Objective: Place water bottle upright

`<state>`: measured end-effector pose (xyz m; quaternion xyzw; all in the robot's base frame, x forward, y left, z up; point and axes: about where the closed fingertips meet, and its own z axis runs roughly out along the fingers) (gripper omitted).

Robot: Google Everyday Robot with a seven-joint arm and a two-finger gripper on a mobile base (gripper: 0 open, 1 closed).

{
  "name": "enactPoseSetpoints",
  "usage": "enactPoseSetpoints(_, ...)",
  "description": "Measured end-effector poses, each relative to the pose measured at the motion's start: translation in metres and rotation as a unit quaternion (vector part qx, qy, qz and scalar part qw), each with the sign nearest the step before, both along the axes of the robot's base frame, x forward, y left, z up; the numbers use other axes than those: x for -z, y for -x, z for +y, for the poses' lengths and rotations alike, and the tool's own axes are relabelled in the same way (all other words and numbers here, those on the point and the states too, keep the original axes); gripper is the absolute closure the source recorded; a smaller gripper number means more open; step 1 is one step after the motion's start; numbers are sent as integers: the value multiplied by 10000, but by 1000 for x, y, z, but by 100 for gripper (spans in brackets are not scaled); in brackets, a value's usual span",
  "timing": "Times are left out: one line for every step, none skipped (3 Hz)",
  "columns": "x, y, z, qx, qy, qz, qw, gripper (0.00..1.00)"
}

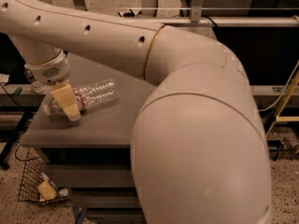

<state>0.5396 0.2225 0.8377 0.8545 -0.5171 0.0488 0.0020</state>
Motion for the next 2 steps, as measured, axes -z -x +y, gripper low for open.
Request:
enactPoseSetpoints(8,-3,-8,80,73,38,9999,42)
enactPoseSetpoints(8,-5,-14,99,110,32,9999,64)
